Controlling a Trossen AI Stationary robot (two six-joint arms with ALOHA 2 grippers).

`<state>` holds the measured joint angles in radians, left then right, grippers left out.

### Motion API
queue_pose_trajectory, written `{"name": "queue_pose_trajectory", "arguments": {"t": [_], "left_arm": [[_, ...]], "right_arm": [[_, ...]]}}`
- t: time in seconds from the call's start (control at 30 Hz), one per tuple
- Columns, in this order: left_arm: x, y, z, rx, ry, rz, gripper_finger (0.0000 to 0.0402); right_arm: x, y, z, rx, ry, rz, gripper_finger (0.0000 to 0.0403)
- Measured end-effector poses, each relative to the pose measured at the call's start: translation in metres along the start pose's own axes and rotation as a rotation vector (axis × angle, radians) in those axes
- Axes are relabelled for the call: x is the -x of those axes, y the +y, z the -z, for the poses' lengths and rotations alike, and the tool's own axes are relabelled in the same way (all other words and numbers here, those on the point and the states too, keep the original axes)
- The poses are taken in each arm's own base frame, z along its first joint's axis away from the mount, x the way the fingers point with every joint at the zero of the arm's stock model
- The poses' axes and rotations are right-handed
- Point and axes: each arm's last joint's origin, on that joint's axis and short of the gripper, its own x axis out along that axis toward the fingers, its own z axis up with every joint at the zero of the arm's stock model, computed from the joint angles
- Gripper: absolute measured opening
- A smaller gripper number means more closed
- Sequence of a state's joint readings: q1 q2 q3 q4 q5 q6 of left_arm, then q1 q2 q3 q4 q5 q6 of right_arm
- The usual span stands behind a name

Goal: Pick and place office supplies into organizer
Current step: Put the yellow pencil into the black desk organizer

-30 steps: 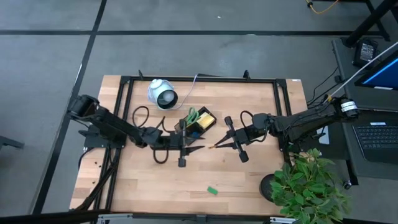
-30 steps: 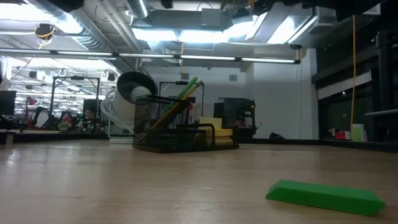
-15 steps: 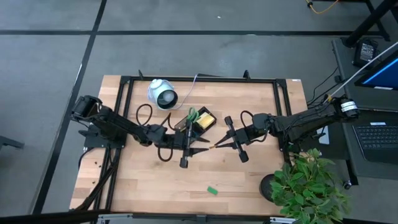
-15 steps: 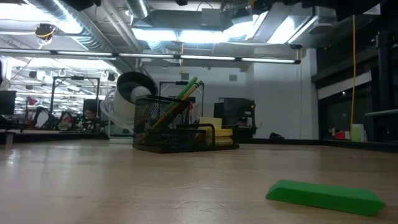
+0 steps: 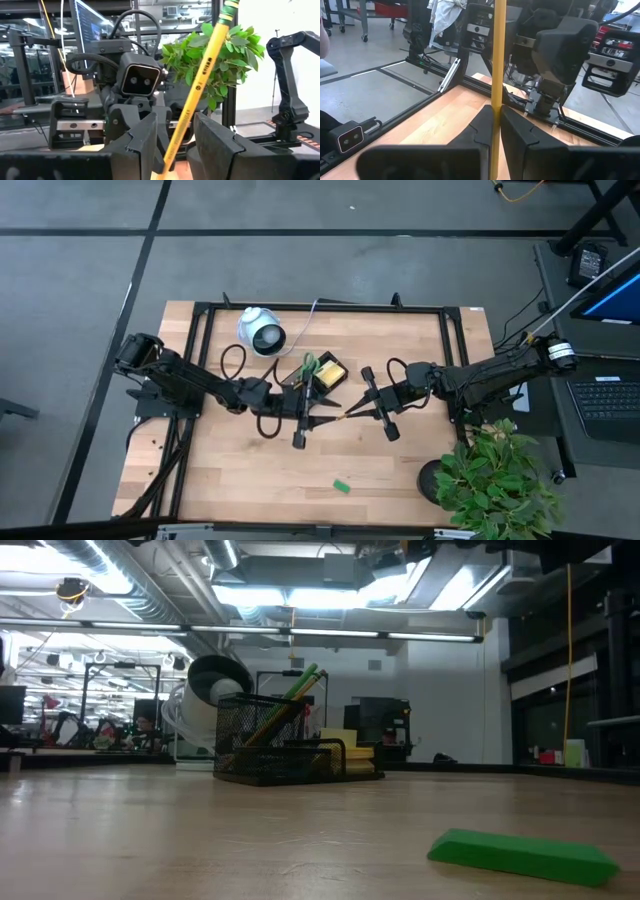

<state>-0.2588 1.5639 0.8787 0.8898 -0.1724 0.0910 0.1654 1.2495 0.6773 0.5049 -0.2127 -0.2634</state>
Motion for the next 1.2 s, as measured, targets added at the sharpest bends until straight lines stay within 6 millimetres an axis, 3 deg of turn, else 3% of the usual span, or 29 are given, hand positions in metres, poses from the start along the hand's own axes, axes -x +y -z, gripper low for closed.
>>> {"name": "queue_pose_trajectory", "arguments": {"t": [0.37,0.63,1.2], "left_arm": [[-0.001,0.000,0.001,0.019,-0.007,0.010,0.0125],[-0.023,-0.001,0.009,-0.028,0.017,0.030,0.0125],[-0.020,-0.001,0.000,-0.046,0.034,0.028,0.0125]], "right_arm": [[0.000,0.000,0.000,0.000,0.000,0.000,0.0029],[0.000,0.000,0.000,-0.002,0.001,0.000,0.0030],[0.000,0.001,0.001,-0.003,0.010,-0.006,0.0033]]}}
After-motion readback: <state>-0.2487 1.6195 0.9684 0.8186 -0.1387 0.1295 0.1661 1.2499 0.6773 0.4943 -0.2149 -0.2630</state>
